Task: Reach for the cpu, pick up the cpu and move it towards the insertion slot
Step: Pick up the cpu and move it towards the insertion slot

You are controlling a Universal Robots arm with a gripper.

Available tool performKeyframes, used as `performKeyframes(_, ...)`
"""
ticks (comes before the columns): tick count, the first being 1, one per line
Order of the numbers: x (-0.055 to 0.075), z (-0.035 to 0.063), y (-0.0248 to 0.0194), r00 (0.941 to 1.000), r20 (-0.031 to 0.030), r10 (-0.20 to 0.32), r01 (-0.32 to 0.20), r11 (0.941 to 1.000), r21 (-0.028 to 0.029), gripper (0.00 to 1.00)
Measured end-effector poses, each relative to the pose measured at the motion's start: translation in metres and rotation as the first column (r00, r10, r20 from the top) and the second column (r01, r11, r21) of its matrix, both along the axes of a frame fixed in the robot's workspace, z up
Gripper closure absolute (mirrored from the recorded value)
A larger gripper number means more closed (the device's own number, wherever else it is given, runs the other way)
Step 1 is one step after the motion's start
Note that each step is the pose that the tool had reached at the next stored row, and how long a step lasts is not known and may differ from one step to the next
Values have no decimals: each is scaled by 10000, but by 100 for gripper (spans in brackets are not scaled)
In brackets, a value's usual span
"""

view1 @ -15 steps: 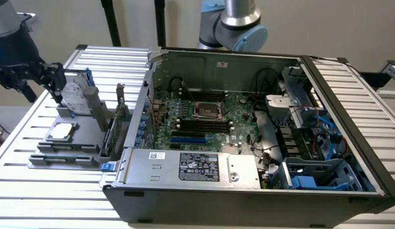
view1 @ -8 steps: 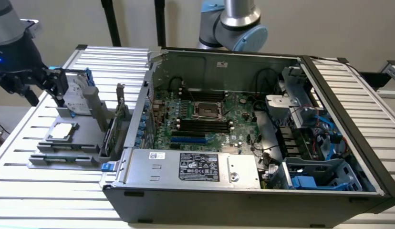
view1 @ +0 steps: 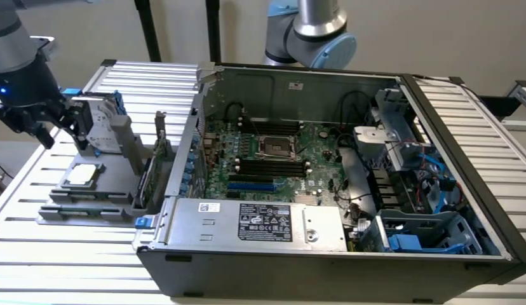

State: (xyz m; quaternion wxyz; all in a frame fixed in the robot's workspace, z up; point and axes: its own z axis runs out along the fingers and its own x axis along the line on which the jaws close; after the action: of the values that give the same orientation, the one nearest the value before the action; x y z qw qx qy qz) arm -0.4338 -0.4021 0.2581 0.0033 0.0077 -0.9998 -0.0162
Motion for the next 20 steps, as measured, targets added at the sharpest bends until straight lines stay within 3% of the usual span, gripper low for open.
performKeyframes(5,0,-91,-38,10000,-1,0,0,10000,-1,35)
performKeyframes(12,0,-218,-129,10000,7,1,-1,10000,16,35)
performKeyframes(15,0,-272,-162,10000,24,1,-1,10000,53,35)
performKeyframes(20,0,-353,-186,10000,63,-3,2,9999,164,35)
